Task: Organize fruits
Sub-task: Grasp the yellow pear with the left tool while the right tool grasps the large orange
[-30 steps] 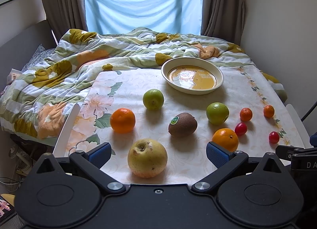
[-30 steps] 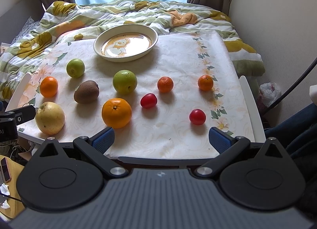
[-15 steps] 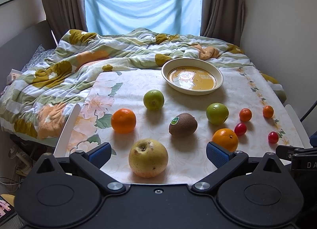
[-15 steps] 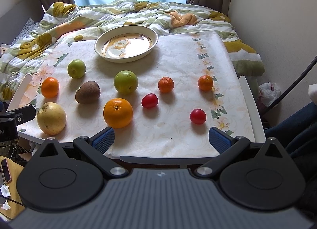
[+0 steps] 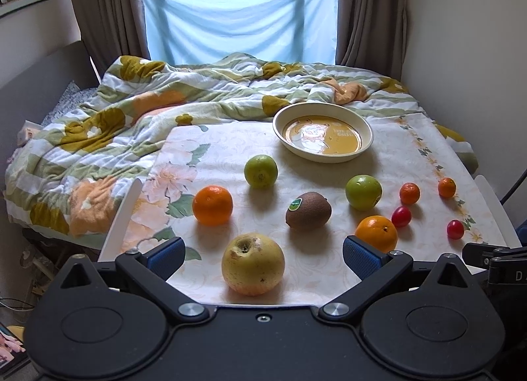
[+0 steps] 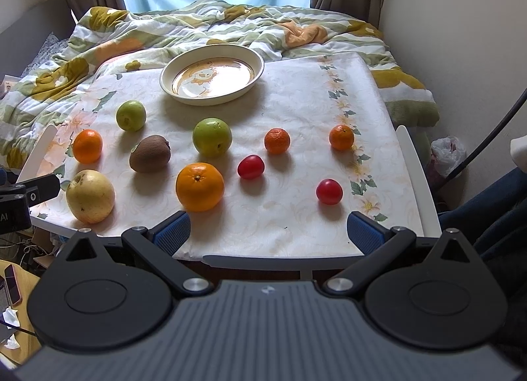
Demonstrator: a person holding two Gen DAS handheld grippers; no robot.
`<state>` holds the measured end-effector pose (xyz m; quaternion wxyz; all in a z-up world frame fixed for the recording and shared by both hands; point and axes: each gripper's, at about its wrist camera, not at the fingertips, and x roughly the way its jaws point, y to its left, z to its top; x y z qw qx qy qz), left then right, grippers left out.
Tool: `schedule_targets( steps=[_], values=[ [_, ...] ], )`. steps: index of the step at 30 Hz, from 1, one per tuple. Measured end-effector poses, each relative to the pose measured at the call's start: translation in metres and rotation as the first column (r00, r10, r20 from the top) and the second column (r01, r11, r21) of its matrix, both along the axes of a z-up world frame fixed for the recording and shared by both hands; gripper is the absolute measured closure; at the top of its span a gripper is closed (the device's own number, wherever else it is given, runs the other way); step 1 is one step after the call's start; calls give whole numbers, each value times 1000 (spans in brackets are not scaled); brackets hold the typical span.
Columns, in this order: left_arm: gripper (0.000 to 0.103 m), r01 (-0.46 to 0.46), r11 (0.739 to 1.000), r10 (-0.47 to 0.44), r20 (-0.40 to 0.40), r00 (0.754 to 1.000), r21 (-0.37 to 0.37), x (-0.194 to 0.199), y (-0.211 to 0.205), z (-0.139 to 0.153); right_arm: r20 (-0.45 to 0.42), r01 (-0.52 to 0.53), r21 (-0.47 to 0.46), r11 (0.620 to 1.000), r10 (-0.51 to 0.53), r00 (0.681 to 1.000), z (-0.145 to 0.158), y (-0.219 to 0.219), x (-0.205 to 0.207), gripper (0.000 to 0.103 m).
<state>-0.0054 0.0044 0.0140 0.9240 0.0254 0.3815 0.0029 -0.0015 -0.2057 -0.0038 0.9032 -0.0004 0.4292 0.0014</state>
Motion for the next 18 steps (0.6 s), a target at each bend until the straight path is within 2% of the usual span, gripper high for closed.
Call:
schedule_targets(
  steps=[5, 9, 18],
  values=[
    [0, 2, 1000, -2, 22, 1000, 11, -4, 1, 7, 8, -35, 8, 999, 35, 999, 7, -1, -7, 0],
    [0, 1, 1000, -1, 18, 1000, 26, 0, 3, -3, 11, -81, -1, 997, 81, 997, 3, 2, -1, 0],
    [0, -29, 999, 30, -21, 999, 35, 17, 16, -52, -59, -178, 31, 984, 180, 982, -57, 15, 34, 0]
  ],
)
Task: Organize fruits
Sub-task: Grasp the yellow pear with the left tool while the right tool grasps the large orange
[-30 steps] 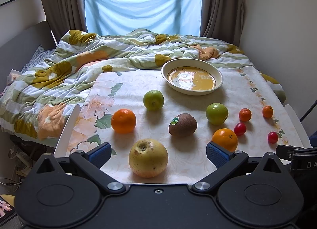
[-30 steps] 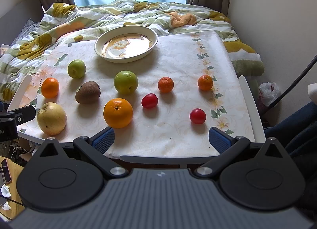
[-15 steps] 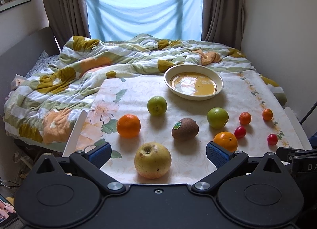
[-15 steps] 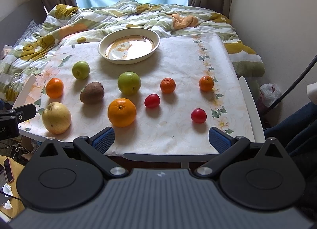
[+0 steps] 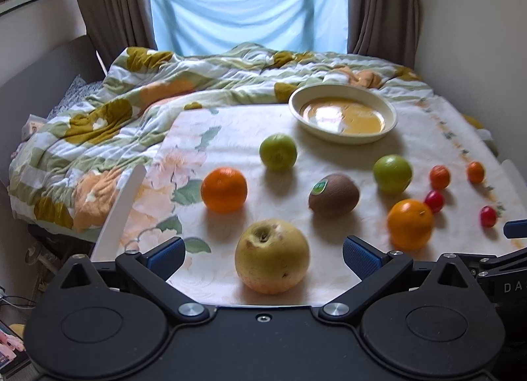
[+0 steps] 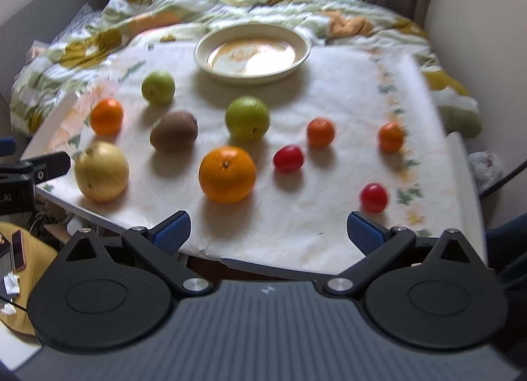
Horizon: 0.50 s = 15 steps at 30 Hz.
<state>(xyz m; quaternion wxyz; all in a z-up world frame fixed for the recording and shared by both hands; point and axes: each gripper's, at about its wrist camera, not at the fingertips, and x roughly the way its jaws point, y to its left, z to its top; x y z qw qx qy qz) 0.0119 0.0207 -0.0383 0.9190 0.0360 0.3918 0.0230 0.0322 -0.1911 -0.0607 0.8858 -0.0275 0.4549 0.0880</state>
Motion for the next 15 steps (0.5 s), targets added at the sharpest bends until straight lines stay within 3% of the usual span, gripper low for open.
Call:
schedule_targets(
  steps=[8, 15],
  values=[
    [1, -23, 1000, 23, -19, 1000, -7, 14, 8, -39, 22, -86, 30, 996, 85, 996, -35, 10, 19, 0],
    [9, -24, 1000, 24, -27, 999, -14, 26, 4, -55, 69, -159, 19, 987, 157, 985, -52, 23, 29, 0]
  ],
)
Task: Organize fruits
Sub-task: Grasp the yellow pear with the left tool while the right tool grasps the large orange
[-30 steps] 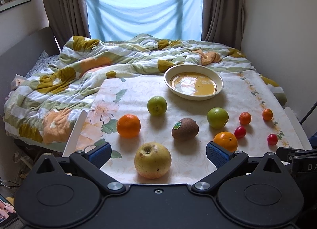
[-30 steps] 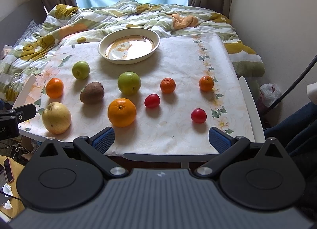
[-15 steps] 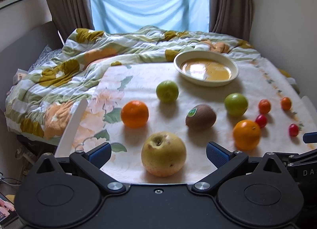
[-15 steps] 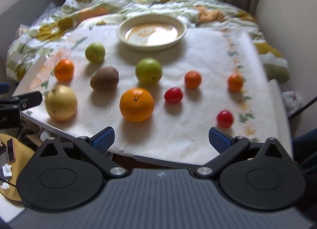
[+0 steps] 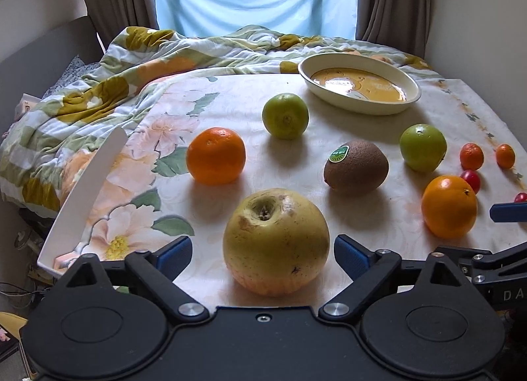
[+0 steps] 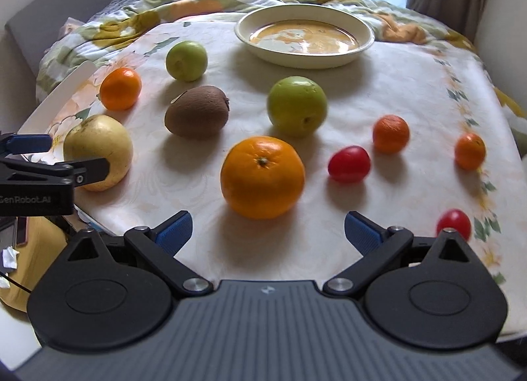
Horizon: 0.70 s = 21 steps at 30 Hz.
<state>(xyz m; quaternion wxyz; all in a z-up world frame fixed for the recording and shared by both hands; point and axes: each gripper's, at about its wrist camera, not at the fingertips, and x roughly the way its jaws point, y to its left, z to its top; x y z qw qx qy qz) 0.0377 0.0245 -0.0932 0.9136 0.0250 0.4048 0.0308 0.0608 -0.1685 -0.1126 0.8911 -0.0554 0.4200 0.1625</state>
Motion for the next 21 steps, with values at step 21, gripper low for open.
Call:
schedule_targets(
  steps=[21],
  values=[
    [25, -40, 998, 40, 2, 999, -54, 7, -4, -8, 34, -54, 12, 998, 54, 998, -11, 8, 19, 16]
  ],
)
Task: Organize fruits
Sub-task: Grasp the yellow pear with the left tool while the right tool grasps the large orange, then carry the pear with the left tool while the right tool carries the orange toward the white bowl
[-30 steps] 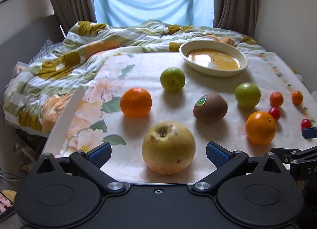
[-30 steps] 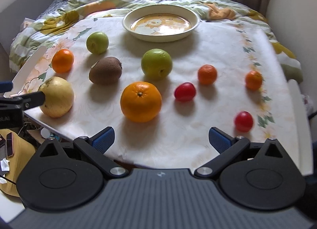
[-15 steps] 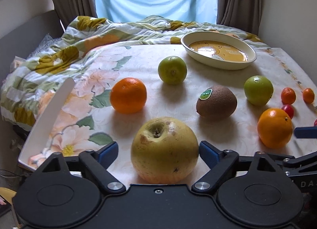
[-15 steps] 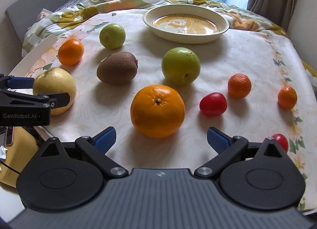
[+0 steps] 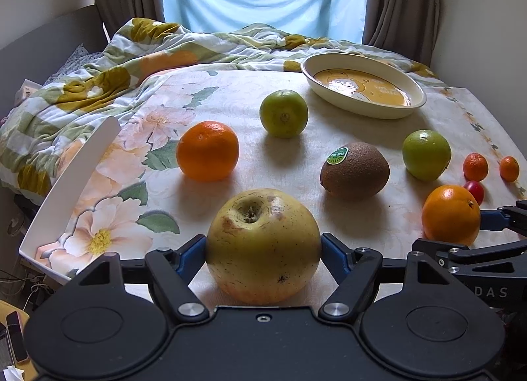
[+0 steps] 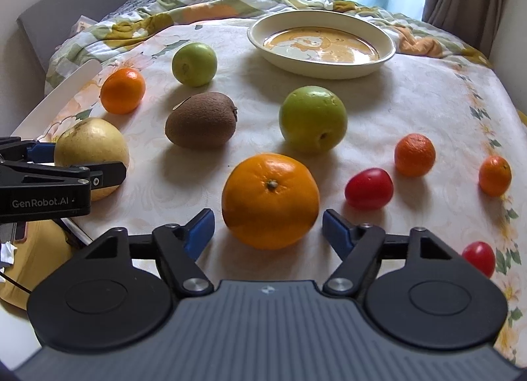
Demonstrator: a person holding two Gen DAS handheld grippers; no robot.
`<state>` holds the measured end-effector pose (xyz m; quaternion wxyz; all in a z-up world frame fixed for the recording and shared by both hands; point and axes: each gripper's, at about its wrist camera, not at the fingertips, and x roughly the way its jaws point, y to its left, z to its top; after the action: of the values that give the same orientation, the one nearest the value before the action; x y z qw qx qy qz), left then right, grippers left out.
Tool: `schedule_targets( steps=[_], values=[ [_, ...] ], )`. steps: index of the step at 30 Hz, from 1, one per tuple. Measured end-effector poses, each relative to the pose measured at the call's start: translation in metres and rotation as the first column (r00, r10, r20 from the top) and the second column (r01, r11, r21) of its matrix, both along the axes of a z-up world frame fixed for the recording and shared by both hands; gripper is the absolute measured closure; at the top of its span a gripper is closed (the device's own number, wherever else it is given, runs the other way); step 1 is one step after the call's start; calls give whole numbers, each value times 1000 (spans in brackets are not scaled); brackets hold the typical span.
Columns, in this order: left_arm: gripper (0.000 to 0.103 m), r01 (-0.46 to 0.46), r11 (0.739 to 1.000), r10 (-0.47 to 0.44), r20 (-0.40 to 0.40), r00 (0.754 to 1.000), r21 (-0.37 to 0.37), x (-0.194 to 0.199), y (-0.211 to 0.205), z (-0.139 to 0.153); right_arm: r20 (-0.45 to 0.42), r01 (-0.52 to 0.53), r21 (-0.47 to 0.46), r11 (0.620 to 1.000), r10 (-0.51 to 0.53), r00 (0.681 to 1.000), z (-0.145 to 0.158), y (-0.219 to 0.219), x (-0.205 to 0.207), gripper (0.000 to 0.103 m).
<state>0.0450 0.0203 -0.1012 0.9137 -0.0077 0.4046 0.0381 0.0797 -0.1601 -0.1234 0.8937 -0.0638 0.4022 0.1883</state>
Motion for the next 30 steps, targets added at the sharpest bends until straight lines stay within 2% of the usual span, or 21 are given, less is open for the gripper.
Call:
schedule_targets(
  steps=[5, 7, 15, 21, 30],
  values=[
    [25, -1, 1000, 1, 1, 1000, 7, -1, -2, 0, 11, -11, 6, 1000, 11, 1000, 0, 3, 5, 19],
    [25, -14, 1000, 14, -3, 1000, -12, 1, 1, 1, 28, -17, -24, 1000, 18, 999, -1, 6, 6, 27],
    [25, -34, 999, 35, 11, 999, -22, -1, 1, 12, 14, -55, -26, 998, 56, 998, 7, 3, 8, 28],
    [25, -38, 999, 40, 45, 998, -25, 1, -8, 43, 21, -57, 3, 998, 57, 998, 32, -5, 5, 28],
    [25, 12, 1000, -11, 109, 994, -7, 20, -24, 101, 55, -82, -8, 997, 82, 995, 86, -30, 4, 28]
  ],
)
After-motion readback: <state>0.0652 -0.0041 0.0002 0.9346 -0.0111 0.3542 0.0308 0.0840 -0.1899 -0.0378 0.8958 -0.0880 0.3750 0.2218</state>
